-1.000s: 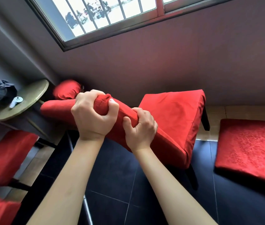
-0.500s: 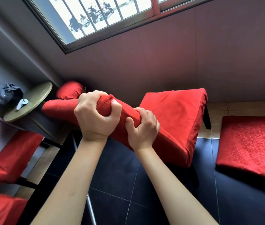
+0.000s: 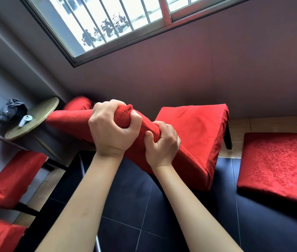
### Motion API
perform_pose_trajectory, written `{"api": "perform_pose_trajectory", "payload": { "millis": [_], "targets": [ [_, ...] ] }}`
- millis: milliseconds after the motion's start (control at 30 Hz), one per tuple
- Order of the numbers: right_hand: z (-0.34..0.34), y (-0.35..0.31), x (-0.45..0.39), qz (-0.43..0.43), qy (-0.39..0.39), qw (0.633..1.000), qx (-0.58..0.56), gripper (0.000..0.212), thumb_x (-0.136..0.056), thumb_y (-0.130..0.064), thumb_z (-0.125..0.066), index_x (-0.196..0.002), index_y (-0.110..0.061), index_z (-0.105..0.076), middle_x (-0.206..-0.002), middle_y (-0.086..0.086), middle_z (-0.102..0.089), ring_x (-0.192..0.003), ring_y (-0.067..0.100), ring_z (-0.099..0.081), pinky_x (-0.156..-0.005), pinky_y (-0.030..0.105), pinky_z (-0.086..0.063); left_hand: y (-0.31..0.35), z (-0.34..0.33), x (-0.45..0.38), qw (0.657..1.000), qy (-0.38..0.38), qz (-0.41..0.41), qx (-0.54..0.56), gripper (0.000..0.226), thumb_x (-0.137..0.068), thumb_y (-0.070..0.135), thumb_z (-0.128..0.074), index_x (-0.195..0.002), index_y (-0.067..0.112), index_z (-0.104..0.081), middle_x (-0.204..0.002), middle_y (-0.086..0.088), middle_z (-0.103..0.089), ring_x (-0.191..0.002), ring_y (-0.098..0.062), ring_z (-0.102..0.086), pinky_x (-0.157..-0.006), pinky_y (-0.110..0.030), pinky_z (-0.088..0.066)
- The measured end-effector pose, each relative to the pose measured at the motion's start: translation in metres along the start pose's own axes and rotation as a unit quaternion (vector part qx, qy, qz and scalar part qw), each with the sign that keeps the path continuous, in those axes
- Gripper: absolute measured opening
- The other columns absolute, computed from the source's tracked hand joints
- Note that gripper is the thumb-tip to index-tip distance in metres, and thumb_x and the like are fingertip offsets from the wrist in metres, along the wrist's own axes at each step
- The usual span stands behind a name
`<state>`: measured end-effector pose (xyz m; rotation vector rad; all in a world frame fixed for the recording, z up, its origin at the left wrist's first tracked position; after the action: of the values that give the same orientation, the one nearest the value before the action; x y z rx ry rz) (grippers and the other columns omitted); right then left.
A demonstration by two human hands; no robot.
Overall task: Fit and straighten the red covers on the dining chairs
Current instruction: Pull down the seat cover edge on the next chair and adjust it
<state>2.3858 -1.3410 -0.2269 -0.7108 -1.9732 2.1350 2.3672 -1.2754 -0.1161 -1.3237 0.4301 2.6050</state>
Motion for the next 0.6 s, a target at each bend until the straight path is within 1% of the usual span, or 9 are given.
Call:
{"api": "perform_pose_trajectory", "payload": {
  "millis": [67,100,133,200,300,500,533,600],
  "targets": [
    [0.007,0.002,0.001,0.010,0.005,1.000,0.000,0.088,-0.070,-0.082,-0.024,-0.100,-0.013,-0.072,-0.095,0.006,-0.065,-0.093,0.029,-0.059,-0.094,0.053,-0.038,0.006,-0.002,0.003,1.000,-0.001,0.001,0.000,0.032,-0.073,0.032,-0.053,-0.075,0.004,-0.067,-0.072,-0.009,-0.065,-0.069,-0.030,-0.058,-0.073,-0.024,-0.038],
    [0.010,0.003,0.001,0.015,0.006,1.000,-0.002,0.099,-0.070,-0.089,-0.016,-0.100,-0.013,-0.072,-0.095,0.006,-0.065,-0.093,0.030,-0.059,-0.094,0.052,-0.038,0.009,-0.002,0.004,1.000,-0.002,0.000,0.001,0.032,-0.073,0.033,-0.054,-0.075,0.004,-0.067,-0.072,-0.009,-0.065,-0.069,-0.030,-0.058,-0.073,-0.023,-0.038],
    [0.013,0.004,0.001,0.016,0.008,1.000,-0.005,0.106,-0.068,-0.092,-0.008,-0.100,-0.013,-0.071,-0.095,0.006,-0.065,-0.093,0.030,-0.059,-0.094,0.051,-0.038,0.012,-0.003,0.005,1.000,-0.002,-0.001,0.001,0.032,-0.073,0.033,-0.054,-0.075,0.004,-0.067,-0.072,-0.009,-0.065,-0.070,-0.030,-0.058,-0.074,-0.023,-0.038],
    [0.017,0.005,0.000,0.016,0.009,1.000,-0.009,0.111,-0.066,-0.093,-0.002,-0.101,-0.013,-0.071,-0.095,0.006,-0.066,-0.093,0.030,-0.060,-0.094,0.053,-0.038,0.017,-0.003,0.008,1.000,-0.006,-0.002,0.001,0.033,-0.073,0.033,-0.053,-0.076,0.004,-0.067,-0.072,-0.009,-0.065,-0.070,-0.030,-0.058,-0.074,-0.024,-0.039],
    [0.023,0.008,0.001,0.019,0.011,1.000,-0.017,0.111,-0.067,-0.093,-0.003,-0.101,-0.012,-0.071,-0.095,0.006,-0.066,-0.094,0.031,-0.060,-0.095,0.055,-0.038,0.024,-0.004,0.011,1.000,-0.009,-0.001,0.001,0.033,-0.073,0.033,-0.053,-0.076,0.003,-0.067,-0.071,-0.009,-0.065,-0.070,-0.031,-0.058,-0.073,-0.027,-0.040],
    [0.037,0.016,0.002,0.030,0.037,0.999,-0.024,0.108,-0.070,-0.091,-0.006,-0.098,-0.010,-0.072,-0.094,0.008,-0.067,-0.090,0.031,-0.061,-0.090,0.053,-0.041,0.040,-0.008,0.020,1.000,-0.011,-0.007,0.003,0.033,-0.073,0.033,-0.053,-0.074,0.003,-0.067,-0.070,-0.009,-0.064,-0.069,-0.030,-0.057,-0.072,-0.028,-0.041],
    [0.041,0.017,0.002,0.032,0.041,0.998,-0.025,0.106,-0.072,-0.090,-0.008,-0.098,-0.009,-0.072,-0.093,0.009,-0.067,-0.090,0.032,-0.061,-0.089,0.053,-0.041,0.044,-0.009,0.022,1.000,-0.013,-0.007,0.003,0.033,-0.073,0.033,-0.053,-0.074,0.003,-0.067,-0.070,-0.009,-0.064,-0.069,-0.030,-0.057,-0.072,-0.029,-0.041],
    [0.047,0.021,0.003,0.033,0.044,0.998,-0.022,0.096,-0.074,-0.084,-0.018,-0.097,-0.007,-0.072,-0.091,0.010,-0.067,-0.088,0.033,-0.062,-0.088,0.053,-0.043,0.051,-0.010,0.025,1.000,-0.017,-0.007,0.001,0.034,-0.073,0.034,-0.053,-0.074,0.003,-0.067,-0.070,-0.009,-0.065,-0.069,-0.030,-0.057,-0.072,-0.031,-0.042]
  ]
}}
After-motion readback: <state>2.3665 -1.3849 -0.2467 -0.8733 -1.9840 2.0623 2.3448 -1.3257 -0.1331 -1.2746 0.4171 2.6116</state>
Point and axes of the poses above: each hand's wrist, its own x-axis away from the middle knuckle, its own z-axis out of the back of the hand, y = z × x, the point moved 1 cm from there along -x, towards the middle knuckle
